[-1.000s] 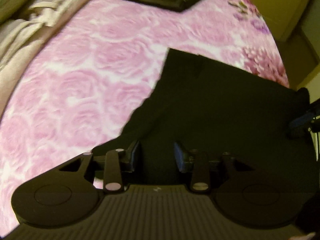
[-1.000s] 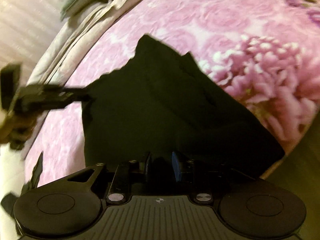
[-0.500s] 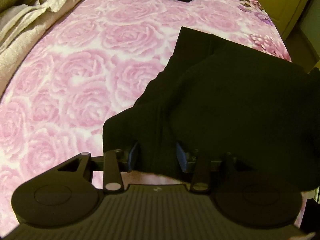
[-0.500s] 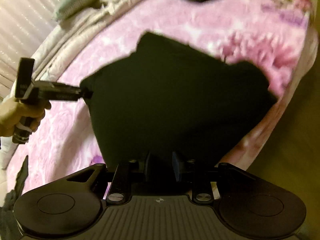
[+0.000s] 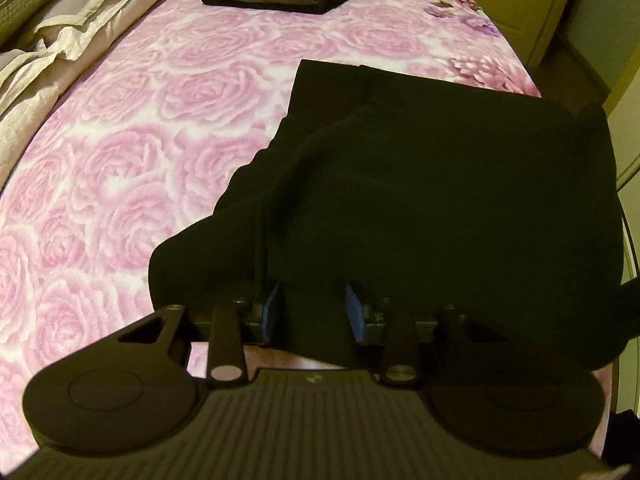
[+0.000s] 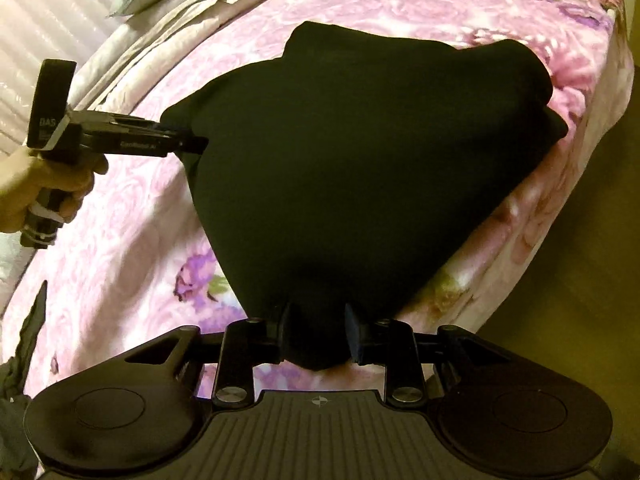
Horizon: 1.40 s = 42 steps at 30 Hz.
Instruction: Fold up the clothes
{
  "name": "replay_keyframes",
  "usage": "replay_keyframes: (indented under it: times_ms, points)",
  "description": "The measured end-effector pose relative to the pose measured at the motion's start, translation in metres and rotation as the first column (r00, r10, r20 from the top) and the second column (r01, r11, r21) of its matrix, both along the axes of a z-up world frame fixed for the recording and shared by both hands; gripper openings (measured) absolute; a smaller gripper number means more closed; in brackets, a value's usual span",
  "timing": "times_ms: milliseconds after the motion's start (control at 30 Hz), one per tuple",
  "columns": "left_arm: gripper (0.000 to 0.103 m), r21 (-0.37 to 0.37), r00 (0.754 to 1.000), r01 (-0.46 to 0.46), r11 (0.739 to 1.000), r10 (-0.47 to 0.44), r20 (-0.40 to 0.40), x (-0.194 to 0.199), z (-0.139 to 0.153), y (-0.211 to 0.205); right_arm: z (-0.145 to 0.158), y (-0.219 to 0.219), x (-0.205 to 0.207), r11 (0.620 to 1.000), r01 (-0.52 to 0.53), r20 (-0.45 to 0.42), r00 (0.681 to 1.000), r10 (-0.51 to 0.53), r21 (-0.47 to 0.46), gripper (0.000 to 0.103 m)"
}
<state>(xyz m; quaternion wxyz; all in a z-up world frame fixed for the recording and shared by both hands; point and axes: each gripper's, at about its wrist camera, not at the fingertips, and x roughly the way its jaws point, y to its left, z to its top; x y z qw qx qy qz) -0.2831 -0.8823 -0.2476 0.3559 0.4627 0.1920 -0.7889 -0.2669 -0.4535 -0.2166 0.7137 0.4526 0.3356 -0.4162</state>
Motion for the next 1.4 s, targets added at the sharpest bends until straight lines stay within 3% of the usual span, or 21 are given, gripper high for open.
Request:
replay_keyframes:
  times_ms: [67,100,133,200,433,567,733,867,933,1000,1167,1267,1400]
  points:
    - [0.029,-0.001,1.000,0.010,1.000,-0.010,0.008,0.003,0.006,0.004,0.001,0.001,0.003,1.000,0.004,-0.019,1.000,-0.004,0.006,0.042]
    - [0.029,-0.001,1.000,0.015,1.000,-0.015,0.013,0.005,0.009,0.006,0.005,0.003,0.007,0.999,0.010,-0.044,0.999,-0.009,0.030,0.070]
    - [0.029,-0.002,1.000,0.020,1.000,-0.020,0.017,0.006,0.012,0.008,0.009,0.004,0.010,0.998,0.017,-0.070,0.997,-0.013,0.055,0.086]
    - [0.029,-0.005,0.999,0.029,1.000,-0.029,0.018,0.012,0.025,0.017,0.017,0.007,0.016,0.995,0.032,-0.117,0.993,-0.021,0.098,0.086]
    - [0.038,-0.068,0.991,0.125,0.990,-0.121,0.062,0.032,0.075,0.065,0.074,0.016,0.044,0.999,0.023,-0.105,0.994,-0.019,0.045,0.087]
    - [0.044,-0.121,0.981,0.178,0.977,-0.167,0.099,0.038,0.096,0.088,0.100,0.020,0.058,0.999,-0.035,-0.140,0.990,0.034,-0.001,0.089]
    - [0.065,-0.200,0.964,0.252,0.947,-0.227,0.141,0.042,0.116,0.114,0.121,0.019,0.072,0.991,-0.104,-0.197,0.977,0.086,-0.079,0.090]
    - [0.082,-0.264,0.934,0.344,0.901,-0.298,0.198,0.042,0.122,0.128,0.130,0.017,0.081,0.973,-0.169,-0.259,0.958,0.125,-0.155,0.091]
    - [0.084,-0.281,0.901,0.417,0.864,-0.352,0.255,0.040,0.121,0.132,0.131,0.018,0.085,0.962,-0.208,-0.288,0.946,0.151,-0.179,0.091]
    - [0.086,-0.299,0.850,0.507,0.809,-0.412,0.328,0.038,0.116,0.135,0.130,0.023,0.092,0.938,-0.286,-0.350,0.914,0.205,-0.195,0.091]
    - [0.088,-0.325,0.694,0.708,0.627,-0.529,0.489,0.037,0.096,0.140,0.111,0.048,0.107,0.883,-0.430,-0.492,0.819,0.294,-0.188,0.091]
    - [0.088,-0.342,0.609,0.787,0.513,-0.560,0.561,0.033,0.078,0.142,0.096,0.063,0.115,0.851,-0.499,-0.554,0.761,0.338,-0.166,0.091]
    - [0.088,-0.333,0.506,0.861,0.385,-0.589,0.630,0.023,0.047,0.143,0.078,0.074,0.121,0.804,-0.569,-0.631,0.691,0.354,-0.173,0.091]
